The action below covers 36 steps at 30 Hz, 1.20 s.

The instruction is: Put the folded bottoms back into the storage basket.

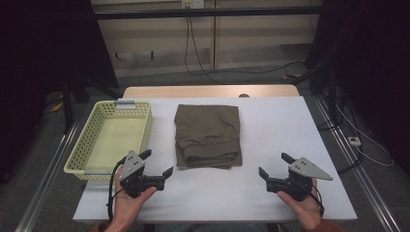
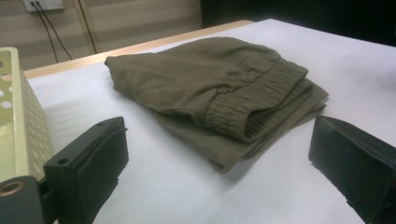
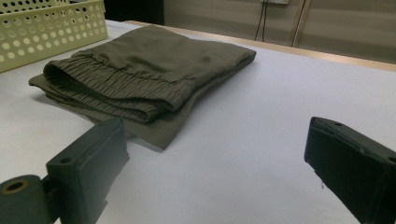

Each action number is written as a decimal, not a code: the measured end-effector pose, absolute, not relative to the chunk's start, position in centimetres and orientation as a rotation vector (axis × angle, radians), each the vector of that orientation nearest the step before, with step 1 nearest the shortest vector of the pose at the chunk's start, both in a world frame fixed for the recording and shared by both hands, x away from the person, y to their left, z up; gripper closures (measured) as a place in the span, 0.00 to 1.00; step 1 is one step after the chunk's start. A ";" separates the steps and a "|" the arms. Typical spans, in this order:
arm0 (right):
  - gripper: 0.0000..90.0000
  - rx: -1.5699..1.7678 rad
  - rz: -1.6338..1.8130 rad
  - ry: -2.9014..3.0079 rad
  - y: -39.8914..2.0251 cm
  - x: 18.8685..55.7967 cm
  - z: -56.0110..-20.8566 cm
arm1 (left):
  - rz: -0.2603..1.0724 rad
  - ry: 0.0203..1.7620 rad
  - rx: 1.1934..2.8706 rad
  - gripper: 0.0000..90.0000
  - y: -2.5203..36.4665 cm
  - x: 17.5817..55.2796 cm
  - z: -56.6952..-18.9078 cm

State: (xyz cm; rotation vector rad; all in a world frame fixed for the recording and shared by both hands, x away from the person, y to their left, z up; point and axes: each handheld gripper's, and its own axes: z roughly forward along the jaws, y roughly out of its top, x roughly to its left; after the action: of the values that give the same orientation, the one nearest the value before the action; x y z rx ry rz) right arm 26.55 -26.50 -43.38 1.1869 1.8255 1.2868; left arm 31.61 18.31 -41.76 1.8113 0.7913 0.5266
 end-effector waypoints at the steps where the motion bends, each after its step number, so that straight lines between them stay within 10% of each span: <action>1: 0.07 1.188 1.286 1.826 -26.5 26.6 -43.4 | 0.533 0.787 1.812 0.05 18.3 31.6 -41.7; 36: 0.07 1.190 1.291 1.844 -26.4 26.7 -43.5 | 0.467 0.781 1.878 0.06 15.0 33.5 -40.6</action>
State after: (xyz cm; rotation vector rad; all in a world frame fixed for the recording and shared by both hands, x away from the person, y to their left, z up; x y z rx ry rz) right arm 26.72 -26.36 -43.50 1.1899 1.8445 1.2909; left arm 33.51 14.96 -40.57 1.8782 0.7811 0.4673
